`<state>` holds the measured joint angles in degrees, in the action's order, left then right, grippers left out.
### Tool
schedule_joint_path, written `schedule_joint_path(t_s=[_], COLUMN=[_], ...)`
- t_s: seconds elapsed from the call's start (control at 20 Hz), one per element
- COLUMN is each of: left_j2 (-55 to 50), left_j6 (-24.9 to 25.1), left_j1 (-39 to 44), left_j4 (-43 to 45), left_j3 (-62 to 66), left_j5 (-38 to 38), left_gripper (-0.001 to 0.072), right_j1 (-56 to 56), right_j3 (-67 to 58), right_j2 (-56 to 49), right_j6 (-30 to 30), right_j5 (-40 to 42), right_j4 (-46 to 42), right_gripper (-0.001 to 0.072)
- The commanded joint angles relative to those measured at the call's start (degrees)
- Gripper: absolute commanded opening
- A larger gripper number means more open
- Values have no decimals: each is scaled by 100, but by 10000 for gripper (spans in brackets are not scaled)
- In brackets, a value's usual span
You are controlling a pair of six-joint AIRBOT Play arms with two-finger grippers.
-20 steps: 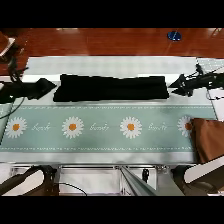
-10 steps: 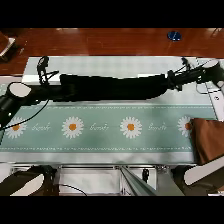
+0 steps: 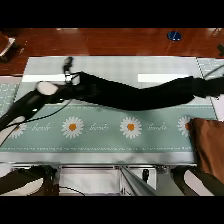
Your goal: Fold the shirts.
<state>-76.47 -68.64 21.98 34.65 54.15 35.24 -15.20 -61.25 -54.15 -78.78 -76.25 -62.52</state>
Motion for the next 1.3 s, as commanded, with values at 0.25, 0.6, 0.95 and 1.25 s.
schedule_joint_path(t_s=[0.25, 0.6, 0.95, 1.25], left_j2=[-2964, -3888, -2771, 354], left_j6=[-863, -1161, -1703, -2197], left_j1=[1888, 2861, 997, -1996], left_j4=[-79, -81, 1401, 3307], left_j3=[3108, 4070, 4022, 2076], left_j5=[1108, 2181, 3056, 2992], left_gripper=[23, 24, 23, 24], right_j1=[-2, 485, 1554, 2966], right_j3=[800, 798, -48, -2035], right_j2=[2201, 2039, 468, -1862], right_j6=[-503, -474, -321, -310], right_j5=[-420, -46, 166, 413], right_j4=[278, 455, 590, 662], right_gripper=[23, 23, 23, 23])
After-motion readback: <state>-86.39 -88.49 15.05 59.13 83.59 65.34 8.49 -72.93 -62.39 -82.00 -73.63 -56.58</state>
